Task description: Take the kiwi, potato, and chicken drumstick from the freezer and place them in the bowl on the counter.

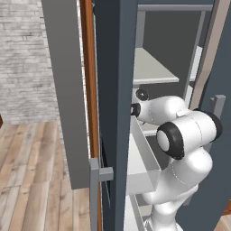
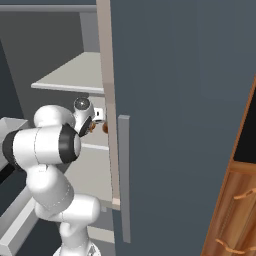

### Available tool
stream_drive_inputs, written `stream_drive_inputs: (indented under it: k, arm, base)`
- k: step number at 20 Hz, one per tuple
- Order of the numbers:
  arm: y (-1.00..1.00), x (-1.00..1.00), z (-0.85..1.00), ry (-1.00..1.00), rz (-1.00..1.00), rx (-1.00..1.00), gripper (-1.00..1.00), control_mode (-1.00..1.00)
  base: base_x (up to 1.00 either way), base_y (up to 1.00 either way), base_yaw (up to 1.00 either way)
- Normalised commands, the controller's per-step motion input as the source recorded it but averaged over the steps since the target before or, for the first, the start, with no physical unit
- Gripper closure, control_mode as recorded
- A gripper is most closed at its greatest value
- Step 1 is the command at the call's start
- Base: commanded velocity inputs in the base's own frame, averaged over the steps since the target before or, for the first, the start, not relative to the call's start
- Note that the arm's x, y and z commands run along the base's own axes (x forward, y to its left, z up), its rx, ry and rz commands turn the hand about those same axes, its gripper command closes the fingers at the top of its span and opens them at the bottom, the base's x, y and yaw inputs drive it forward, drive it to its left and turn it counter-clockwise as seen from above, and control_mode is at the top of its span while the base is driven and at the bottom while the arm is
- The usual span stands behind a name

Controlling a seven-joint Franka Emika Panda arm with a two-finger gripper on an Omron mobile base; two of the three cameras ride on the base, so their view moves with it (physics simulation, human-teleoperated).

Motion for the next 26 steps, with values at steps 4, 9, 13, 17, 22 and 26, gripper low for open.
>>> stream_drive_inputs:
  k: [4, 9, 13, 17, 22, 26]
  arm:
    - [0.0, 0.0, -0.12, 0.01, 0.0, 0.0, 1.0, -1.0]
    - [0.0, -0.15, 0.0, 0.01, 0.0, 0.0, 1.0, -1.0]
    - [-0.04, -0.36, 0.02, -0.01, -0.04, 0.0, 1.0, -1.0]
    - [-0.03, -0.35, 0.13, 0.0, -0.09, -0.01, 1.0, -1.0]
    - [-0.01, -0.33, 0.13, 0.0, -0.09, 0.0, 1.0, -1.0]
    - [-0.07, -0.34, 0.18, 0.0, -0.07, 0.0, 1.0, -1.0]
  base:
    - [0.0, 0.0, 0.0]
    - [0.0, 0.0, 0.0]
    - [0.0, 0.0, 0.0]
    - [0.0, 0.0, 0.0]
    - [0.0, 0.0, 0.0]
    - [0.0, 0.0, 0.0]
